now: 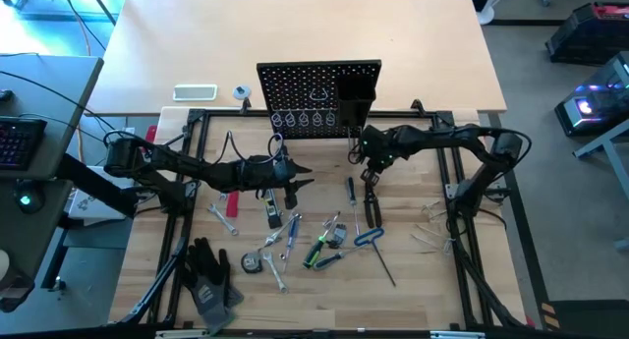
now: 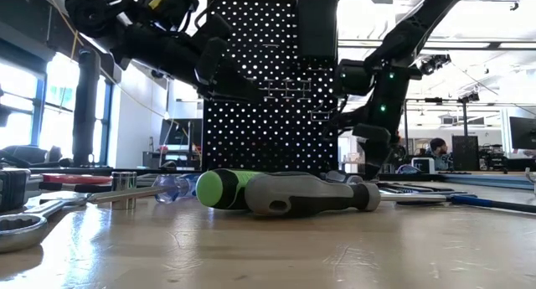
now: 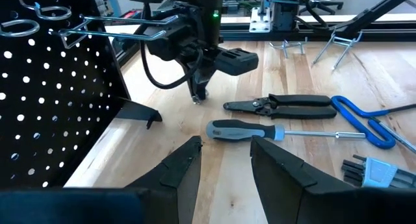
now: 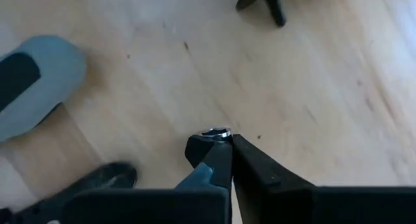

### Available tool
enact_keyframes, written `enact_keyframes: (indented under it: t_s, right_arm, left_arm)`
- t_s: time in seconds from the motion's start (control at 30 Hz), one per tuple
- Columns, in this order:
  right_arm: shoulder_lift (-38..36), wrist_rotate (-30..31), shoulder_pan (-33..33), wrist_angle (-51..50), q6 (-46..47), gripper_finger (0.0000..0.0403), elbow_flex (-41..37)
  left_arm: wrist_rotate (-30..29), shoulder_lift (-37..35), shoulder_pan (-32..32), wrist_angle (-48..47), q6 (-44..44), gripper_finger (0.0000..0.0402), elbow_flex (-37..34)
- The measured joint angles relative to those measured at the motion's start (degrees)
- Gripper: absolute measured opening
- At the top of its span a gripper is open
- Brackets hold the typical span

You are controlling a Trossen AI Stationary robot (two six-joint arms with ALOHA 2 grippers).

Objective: Hang tools onto peg board
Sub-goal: Put the socket wrench into the pegboard bin

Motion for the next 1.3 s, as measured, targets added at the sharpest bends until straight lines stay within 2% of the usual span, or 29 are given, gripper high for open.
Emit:
enact_keyframes:
  t_s: [0.33,0.6,0.97,1.17,1.3]
  right_arm:
    - [-0.1,-5.7,0.7,1.6,1.2,0.0022,0.0]
    - [-0.1,-6.0,2.4,2.0,-0.3,0.0060,0.0]
    - [-0.1,-12.3,2.4,4.0,-2.2,0.0108,0.1]
    - [-2.7,-15.5,2.5,4.7,-4.5,0.0133,0.1]
    - [-6.4,-13.7,2.5,2.4,-3.6,0.0141,0.2]
  left_arm:
    - [0.0,0.0,0.0,0.3,0.0,0.0126,0.0]
    - [0.0,0.0,0.1,0.3,0.0,0.0126,0.0]
    - [-0.2,0.2,0.5,0.4,0.1,0.0126,0.0]
    - [-0.3,1.7,1.0,0.6,-0.2,0.0126,-0.1]
    - [-0.2,4.1,1.0,2.6,-0.5,0.0126,0.0]
